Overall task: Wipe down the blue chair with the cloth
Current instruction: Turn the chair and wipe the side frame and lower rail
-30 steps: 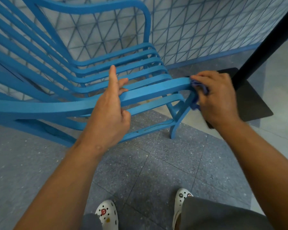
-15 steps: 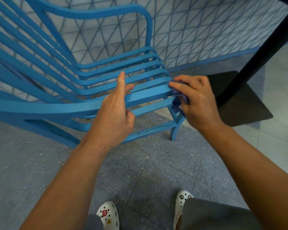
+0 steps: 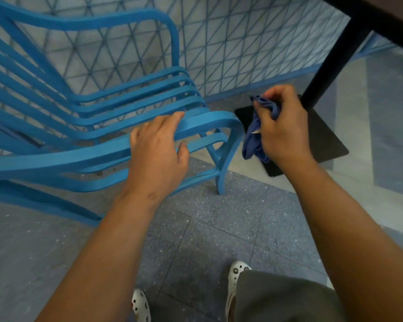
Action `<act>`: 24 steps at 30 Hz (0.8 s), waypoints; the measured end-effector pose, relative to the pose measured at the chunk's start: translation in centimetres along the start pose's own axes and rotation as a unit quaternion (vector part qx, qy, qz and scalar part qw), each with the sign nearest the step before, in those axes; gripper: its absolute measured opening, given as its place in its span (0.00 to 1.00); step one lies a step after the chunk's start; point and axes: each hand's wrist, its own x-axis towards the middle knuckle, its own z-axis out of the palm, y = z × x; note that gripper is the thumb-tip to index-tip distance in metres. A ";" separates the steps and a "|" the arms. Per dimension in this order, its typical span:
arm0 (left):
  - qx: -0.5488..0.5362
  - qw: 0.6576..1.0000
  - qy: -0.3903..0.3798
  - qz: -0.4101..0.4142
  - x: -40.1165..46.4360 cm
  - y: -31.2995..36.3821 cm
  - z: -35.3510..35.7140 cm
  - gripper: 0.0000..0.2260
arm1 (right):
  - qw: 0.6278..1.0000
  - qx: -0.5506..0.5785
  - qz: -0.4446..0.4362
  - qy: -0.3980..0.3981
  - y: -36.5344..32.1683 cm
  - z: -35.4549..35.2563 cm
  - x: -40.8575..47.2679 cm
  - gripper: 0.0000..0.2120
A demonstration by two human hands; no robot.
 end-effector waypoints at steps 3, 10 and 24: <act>0.022 1.000 0.005 0.012 0.4 1.3 1.4 0.23 | 0.990 -0.031 -0.123 -0.063 -0.9 2.5 -0.6 0.09; 0.042 0.997 0.000 0.063 0.2 0.8 2.2 0.24 | 0.981 -0.040 -0.187 -0.042 1.8 5.9 -2.6 0.17; 0.049 0.994 -0.057 0.073 0.0 0.9 1.4 0.27 | 0.998 0.022 -0.042 -0.036 2.6 2.3 0.3 0.15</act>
